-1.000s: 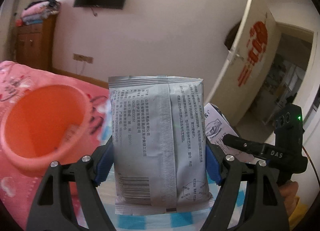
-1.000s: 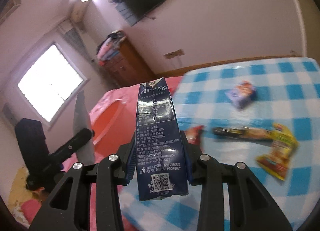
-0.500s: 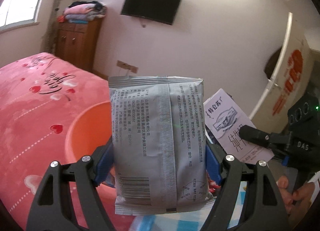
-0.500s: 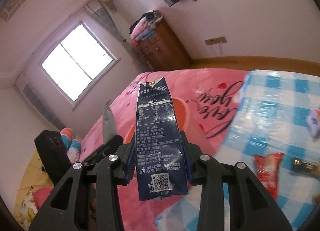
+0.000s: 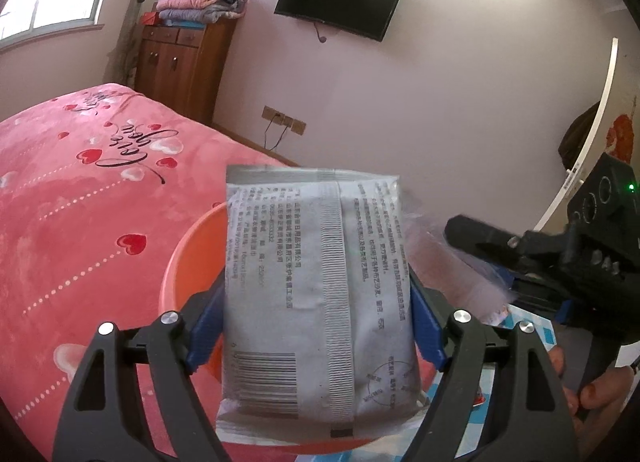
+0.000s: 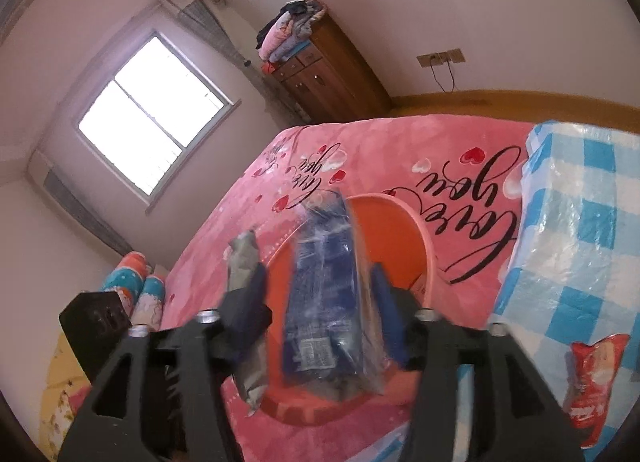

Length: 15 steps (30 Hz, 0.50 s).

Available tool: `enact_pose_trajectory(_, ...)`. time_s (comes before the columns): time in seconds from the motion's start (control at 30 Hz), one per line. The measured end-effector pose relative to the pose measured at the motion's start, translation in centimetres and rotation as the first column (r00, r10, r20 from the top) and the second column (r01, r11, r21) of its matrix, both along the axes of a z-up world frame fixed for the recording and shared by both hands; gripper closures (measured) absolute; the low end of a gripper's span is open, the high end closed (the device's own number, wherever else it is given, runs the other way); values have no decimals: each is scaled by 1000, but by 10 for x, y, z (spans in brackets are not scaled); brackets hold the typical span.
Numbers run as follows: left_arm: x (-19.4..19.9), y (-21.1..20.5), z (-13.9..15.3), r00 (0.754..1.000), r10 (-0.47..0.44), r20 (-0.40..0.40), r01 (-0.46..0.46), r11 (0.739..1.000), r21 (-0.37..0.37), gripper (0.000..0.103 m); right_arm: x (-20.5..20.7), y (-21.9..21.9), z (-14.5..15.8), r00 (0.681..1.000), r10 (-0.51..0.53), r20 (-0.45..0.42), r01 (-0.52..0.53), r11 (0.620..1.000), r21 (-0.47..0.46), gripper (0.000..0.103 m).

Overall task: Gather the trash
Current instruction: 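Open both grippers to drop the packet and carton into the bucket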

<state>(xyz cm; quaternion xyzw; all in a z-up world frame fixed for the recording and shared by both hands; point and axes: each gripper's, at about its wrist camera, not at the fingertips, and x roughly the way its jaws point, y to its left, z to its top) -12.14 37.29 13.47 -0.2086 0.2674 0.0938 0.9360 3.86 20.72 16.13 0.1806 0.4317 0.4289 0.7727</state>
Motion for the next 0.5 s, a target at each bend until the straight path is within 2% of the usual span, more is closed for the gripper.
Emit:
enact_pose_trajectory(0.03,0,0,-1,1000,1,-3,-1,1000,-3,20,0,-1,-1,1000,-8,-2,8,1000,3,33)
enact_pose_trajectory(0.1,0,2,-3,1000,10,-6,-10,1000,-11,16,-1,-6,-3,1000,-25,6,25,1000,2,31)
enact_pose_trajectory(0.17,-3,3,-3,1000,18,-1,-18,1000,-15,14,-4,-16,-3,999,-45,22,45,999,-5,24)
enact_pose_trajectory(0.33,-7,0,-1,1000,24,14,-24,1000,-8,13,-18,-42,1,991,-92,101,97,994,-42,21)
enact_pose_trajectory(0.43,-12,-11,2,999,10,30,-11,1000,9,13,-30,-56,1,982,-118,150,128,990,-62,15)
enact_pose_trajectory(0.5,-15,-18,5,999,-2,43,1,1000,21,13,-38,-64,1,976,-129,176,144,987,-74,15)
